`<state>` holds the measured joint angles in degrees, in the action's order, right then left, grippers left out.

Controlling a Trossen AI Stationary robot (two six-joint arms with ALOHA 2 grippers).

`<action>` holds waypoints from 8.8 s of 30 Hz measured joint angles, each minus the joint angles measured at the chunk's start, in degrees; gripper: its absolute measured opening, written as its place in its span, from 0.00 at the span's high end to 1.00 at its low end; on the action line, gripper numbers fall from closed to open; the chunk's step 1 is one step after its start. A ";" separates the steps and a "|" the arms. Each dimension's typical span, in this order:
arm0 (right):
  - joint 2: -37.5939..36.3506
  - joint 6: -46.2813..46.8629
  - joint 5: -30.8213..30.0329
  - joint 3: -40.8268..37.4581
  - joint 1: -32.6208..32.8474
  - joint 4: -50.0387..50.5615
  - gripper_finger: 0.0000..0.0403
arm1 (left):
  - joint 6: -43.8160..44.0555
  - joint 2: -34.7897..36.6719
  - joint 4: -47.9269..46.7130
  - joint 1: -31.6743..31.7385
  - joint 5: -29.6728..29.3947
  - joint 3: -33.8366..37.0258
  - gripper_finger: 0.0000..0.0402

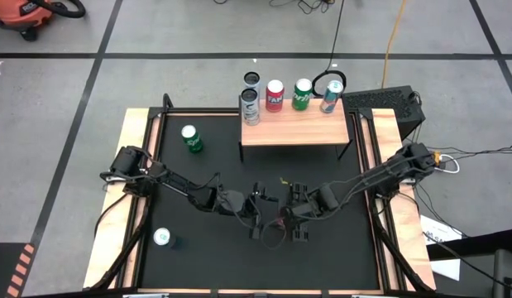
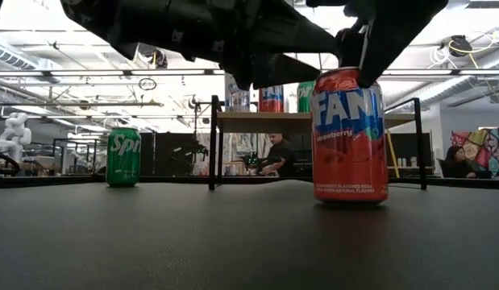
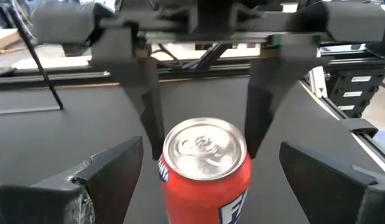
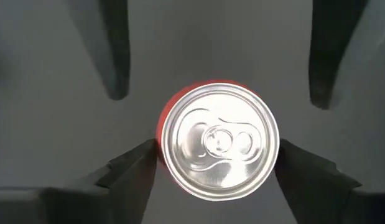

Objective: Place canned beverage on shelf
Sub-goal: Put the orange soda can on the shelf aligned with the other orange soda can

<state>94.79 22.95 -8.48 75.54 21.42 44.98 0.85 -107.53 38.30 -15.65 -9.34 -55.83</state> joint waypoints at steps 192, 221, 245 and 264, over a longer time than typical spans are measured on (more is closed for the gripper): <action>-7.90 -31.16 4.14 7.96 -46.22 -19.31 1.00 | 2.01 22.34 -18.25 4.10 -27.22 11.19 0.55; -9.14 -37.13 5.78 7.77 -46.85 -21.34 1.00 | 1.87 22.34 -18.68 4.10 -30.21 11.19 0.55; -8.45 -38.41 5.71 8.05 -46.96 -18.21 1.00 | 3.34 22.34 -21.02 4.10 -30.21 11.19 0.55; -8.27 -41.21 8.60 7.88 -48.43 -20.37 1.00 | 3.34 22.34 -21.33 4.10 -31.74 11.19 0.55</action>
<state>86.52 -18.26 0.12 83.42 -27.00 24.61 4.19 -85.19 16.97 -11.55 -41.08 -44.65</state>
